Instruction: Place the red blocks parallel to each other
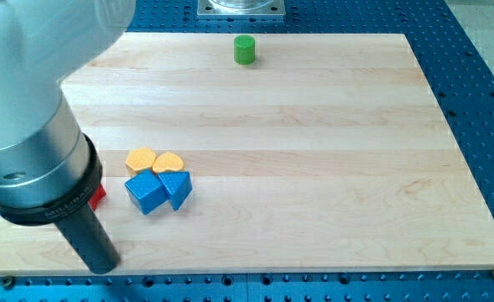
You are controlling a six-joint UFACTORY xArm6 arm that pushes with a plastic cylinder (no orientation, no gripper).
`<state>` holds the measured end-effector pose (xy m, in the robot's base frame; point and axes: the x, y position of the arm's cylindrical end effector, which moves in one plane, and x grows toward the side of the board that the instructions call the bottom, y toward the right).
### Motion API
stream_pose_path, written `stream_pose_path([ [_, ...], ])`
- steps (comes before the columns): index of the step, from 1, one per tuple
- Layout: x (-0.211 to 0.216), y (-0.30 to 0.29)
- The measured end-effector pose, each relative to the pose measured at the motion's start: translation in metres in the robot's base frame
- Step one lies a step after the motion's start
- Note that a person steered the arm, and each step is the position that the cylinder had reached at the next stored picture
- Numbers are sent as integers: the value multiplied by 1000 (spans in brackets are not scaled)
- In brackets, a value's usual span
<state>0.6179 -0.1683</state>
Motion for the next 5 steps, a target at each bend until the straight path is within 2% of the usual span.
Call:
stream_pose_path([
  [1,0,-41],
  [2,-3,-31],
  [4,-46,-70],
  [5,-107,-66],
])
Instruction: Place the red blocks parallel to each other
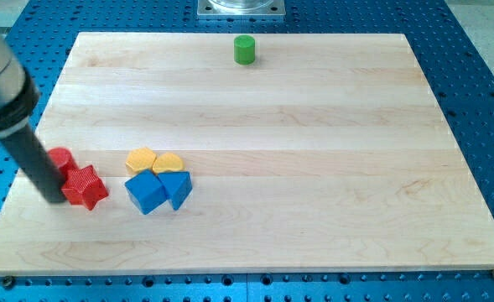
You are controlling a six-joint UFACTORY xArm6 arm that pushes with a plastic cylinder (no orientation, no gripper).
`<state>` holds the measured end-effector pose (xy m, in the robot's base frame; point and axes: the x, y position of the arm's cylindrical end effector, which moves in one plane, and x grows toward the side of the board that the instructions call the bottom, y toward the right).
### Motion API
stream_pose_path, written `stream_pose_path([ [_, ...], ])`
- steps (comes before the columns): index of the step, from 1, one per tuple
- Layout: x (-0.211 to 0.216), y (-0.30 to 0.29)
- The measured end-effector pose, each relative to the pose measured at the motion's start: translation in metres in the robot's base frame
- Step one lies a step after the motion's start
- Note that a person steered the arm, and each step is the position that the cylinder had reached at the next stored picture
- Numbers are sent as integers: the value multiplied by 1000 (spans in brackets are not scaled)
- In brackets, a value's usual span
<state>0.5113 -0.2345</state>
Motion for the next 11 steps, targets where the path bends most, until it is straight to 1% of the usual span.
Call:
stream_pose_path([
  [1,19,5],
  [2,51,-8],
  [3,92,6],
  [4,104,44],
  [5,62,51],
  [6,-2,40],
  [7,-29,47],
  [8,-4,100],
  [9,19,101],
  [10,38,73],
  [11,48,27],
])
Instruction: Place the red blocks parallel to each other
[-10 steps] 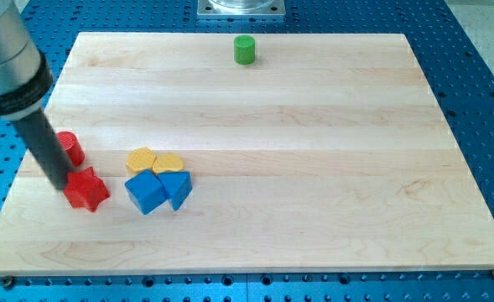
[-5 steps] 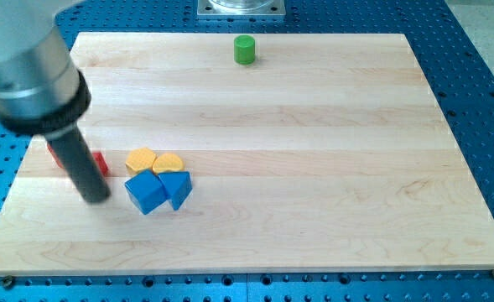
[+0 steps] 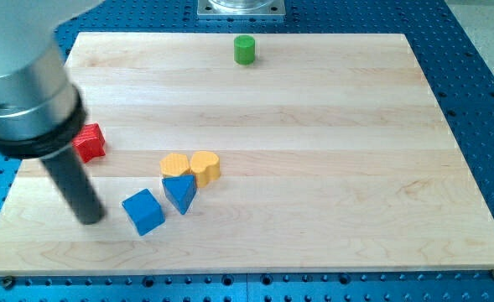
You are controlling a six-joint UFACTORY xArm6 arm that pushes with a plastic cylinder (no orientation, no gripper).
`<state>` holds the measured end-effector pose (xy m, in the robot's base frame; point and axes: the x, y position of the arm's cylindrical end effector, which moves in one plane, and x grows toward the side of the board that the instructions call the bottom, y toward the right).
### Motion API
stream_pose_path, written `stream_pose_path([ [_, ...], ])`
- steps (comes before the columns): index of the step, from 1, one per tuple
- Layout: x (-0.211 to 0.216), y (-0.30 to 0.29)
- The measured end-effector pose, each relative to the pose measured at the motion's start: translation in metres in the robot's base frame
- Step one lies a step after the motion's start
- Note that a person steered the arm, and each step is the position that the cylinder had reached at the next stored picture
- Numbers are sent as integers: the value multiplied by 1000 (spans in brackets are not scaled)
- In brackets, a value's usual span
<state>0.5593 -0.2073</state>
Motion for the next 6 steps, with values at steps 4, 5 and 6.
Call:
stream_pose_path([
  [4,-94,-43],
  [5,-92,3],
  [6,-104,29],
])
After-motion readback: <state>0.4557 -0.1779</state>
